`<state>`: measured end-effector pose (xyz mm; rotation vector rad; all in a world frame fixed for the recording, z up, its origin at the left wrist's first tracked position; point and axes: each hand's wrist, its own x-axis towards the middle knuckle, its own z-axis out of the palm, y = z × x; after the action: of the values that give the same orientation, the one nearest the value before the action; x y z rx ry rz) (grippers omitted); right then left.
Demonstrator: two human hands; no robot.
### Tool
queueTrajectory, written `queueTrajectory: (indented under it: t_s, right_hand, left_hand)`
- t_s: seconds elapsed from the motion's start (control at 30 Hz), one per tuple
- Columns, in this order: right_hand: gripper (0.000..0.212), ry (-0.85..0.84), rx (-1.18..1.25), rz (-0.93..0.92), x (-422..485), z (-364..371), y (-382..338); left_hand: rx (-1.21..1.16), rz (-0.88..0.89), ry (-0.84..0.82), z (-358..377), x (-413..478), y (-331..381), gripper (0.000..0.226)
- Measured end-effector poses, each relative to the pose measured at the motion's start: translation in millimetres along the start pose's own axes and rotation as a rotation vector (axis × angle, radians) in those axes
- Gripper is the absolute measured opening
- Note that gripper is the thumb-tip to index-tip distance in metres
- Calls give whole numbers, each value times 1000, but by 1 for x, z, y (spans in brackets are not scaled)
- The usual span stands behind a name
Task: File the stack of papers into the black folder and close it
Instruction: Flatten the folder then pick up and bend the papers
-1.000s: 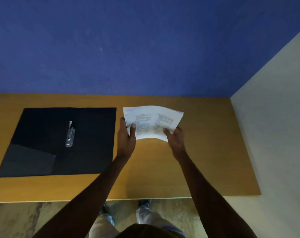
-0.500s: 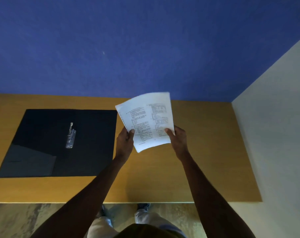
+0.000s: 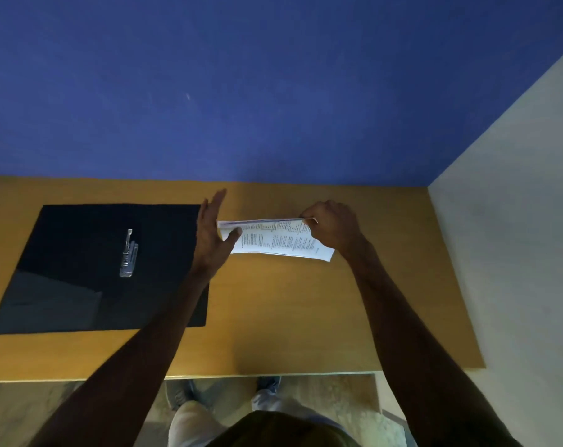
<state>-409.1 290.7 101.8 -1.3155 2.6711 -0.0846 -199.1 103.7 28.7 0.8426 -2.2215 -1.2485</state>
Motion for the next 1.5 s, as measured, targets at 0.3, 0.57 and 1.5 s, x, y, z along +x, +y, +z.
queueTrajectory:
  t_s: [0.3,0.57,1.5]
  right_hand:
    - [24,-35,430,104,-13,12,43]
    - [40,79,1291,482,-65,70,42]
    - [31,55,1256,438,-24,59,58]
  left_hand:
    - [-406,-273,-88,22,-12,-7,24]
    - [-487,-337,-61,31,-14,-9,31]
    - [-311,-304,-53,20,6,-10,32]
